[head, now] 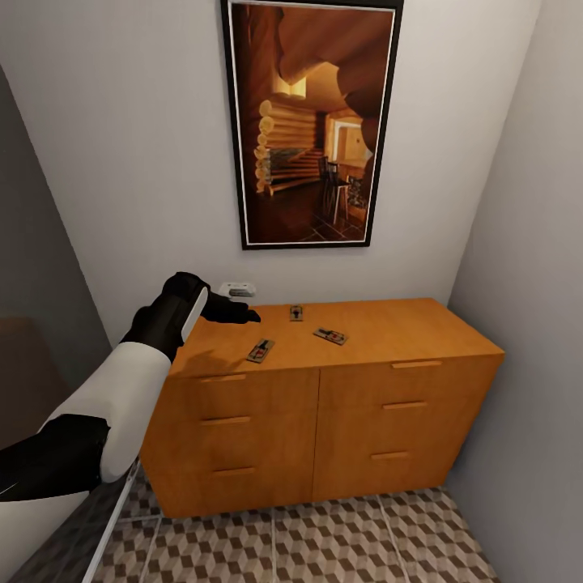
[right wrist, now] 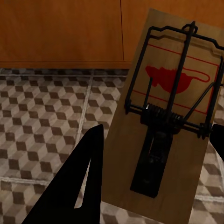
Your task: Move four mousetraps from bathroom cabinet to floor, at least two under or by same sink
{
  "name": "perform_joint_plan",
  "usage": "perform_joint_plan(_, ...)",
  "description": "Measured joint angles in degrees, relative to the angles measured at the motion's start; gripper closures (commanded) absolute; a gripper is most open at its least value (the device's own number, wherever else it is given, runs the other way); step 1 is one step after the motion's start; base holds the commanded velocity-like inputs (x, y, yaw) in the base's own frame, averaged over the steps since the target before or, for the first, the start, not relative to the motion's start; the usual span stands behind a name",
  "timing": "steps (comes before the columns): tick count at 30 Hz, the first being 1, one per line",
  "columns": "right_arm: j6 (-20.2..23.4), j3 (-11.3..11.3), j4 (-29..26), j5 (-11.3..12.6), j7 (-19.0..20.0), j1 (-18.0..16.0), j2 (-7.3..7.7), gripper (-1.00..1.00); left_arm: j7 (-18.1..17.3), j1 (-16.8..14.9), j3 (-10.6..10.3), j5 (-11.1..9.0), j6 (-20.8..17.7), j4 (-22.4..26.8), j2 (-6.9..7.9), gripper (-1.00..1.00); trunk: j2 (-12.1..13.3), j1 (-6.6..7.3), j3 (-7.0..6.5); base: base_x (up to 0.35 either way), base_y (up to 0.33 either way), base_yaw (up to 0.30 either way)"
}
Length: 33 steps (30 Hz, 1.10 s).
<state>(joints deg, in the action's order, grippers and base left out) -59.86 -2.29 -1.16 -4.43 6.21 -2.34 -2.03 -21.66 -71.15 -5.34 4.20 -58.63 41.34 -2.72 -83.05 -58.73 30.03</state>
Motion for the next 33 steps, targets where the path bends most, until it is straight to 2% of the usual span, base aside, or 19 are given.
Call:
perform_joint_plan(16,0.0,0.0,0.0,0.0,0.0,0.0,0.00,1.00,0.1,0.0,-0.1,0.1,0.1,-0.1,0.00,-1.00,0.0,0.00,0.61,0.000,0.000,0.000)
perform_joint_plan(27,0.0,0.0,0.0,0.0,0.0,0.0,-0.03,1.00,0.1,0.0,-0.1,0.2,0.3,-2.3,-0.05,-1.00,0.0,0.00,0.70,0.000,0.000,0.000)
perform_joint_plan(30,0.0,0.0,0.0,0.0,0.0,0.0,-0.01,1.00,0.1,0.0,-0.4,0.2,0.3,-3.0,-0.08,-1.00,0.0,0.00,0.75,0.000,0.000,0.000)
perform_joint_plan(33,0.0,0.0,0.0,0.0,0.0,0.0,0.00,1.00,0.2,0.0,-1.6,0.2,0.3,-3.5,-0.12,-1.00,0.0,0.00,0.88,0.000,0.000,0.000)
